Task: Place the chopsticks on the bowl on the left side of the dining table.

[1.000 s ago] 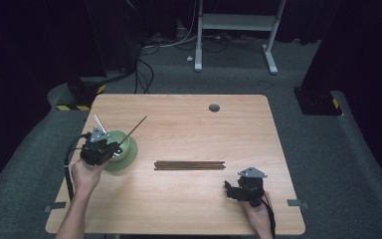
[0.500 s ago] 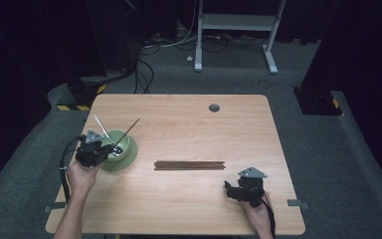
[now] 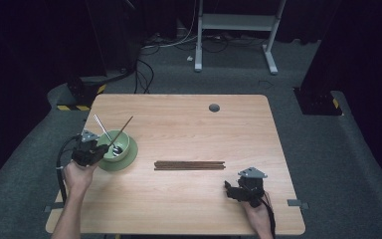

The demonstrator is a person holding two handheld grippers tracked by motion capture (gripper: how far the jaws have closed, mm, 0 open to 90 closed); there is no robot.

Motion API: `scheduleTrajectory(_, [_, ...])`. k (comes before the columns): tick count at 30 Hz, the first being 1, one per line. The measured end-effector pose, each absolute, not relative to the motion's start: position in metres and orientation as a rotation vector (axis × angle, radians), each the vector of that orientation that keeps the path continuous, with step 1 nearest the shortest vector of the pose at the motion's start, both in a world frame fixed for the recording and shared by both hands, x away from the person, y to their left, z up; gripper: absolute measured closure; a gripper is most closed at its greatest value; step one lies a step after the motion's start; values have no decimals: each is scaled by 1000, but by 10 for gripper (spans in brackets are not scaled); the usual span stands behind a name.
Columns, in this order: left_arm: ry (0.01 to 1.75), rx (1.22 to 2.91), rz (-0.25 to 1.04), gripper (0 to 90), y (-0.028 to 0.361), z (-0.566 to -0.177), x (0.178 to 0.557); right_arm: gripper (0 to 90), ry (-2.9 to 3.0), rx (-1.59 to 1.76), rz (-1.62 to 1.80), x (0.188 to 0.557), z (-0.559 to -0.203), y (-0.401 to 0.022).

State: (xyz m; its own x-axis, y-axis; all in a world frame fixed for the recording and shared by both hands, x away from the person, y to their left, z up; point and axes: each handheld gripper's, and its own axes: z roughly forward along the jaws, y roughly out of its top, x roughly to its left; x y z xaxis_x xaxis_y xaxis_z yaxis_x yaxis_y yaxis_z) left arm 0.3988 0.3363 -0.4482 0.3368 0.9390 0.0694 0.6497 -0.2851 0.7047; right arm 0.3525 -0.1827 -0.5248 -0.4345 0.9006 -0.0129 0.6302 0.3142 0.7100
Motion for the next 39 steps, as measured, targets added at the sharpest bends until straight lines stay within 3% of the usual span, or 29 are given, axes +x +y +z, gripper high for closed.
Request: scheduleTrajectory(39, [1417, 2049, 677, 838, 361, -447, 408, 166, 2176, 1359, 898, 352, -525, -182])
